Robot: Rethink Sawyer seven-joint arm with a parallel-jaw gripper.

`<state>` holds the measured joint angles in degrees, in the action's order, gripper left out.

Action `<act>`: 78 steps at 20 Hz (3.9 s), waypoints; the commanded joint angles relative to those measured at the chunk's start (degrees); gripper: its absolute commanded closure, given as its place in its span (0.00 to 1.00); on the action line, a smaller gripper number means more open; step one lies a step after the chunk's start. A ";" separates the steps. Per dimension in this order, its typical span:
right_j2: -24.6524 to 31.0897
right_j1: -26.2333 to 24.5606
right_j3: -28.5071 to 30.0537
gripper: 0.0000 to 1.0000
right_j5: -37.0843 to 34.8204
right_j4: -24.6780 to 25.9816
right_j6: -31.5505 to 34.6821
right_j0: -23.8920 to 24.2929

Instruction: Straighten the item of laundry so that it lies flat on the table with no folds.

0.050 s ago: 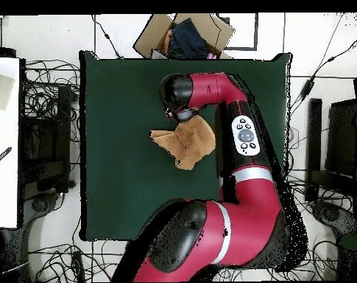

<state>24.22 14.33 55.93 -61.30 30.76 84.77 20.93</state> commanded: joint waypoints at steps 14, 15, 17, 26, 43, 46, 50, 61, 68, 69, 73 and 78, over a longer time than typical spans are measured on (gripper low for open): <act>0.99 0.61 0.60 0.00 3.38 4.62 -12.47 -1.55; 0.89 0.76 0.86 0.00 3.69 4.80 -12.46 -1.59; 0.64 1.14 1.39 0.00 4.29 5.14 -12.33 -1.68; -0.58 2.66 2.24 0.00 7.16 7.35 -12.90 -2.15; -1.70 4.10 5.09 0.00 12.70 14.31 -9.73 -2.71; -1.65 3.98 5.20 0.00 11.42 14.00 -8.84 -2.68; -1.95 3.47 5.22 0.00 9.52 13.36 -7.51 -2.70; -2.56 0.84 6.00 0.00 5.35 9.82 -2.94 -1.65; -2.51 -0.05 6.33 0.00 6.21 9.70 -2.74 -0.97; -2.46 -0.25 6.24 0.00 6.36 9.72 -2.81 -0.88; -2.58 -0.54 6.36 0.00 7.18 10.10 -2.73 -0.77; -2.39 -1.46 5.94 0.00 7.81 10.25 -2.98 -0.48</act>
<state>24.00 15.35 56.15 -51.99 40.99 84.77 19.57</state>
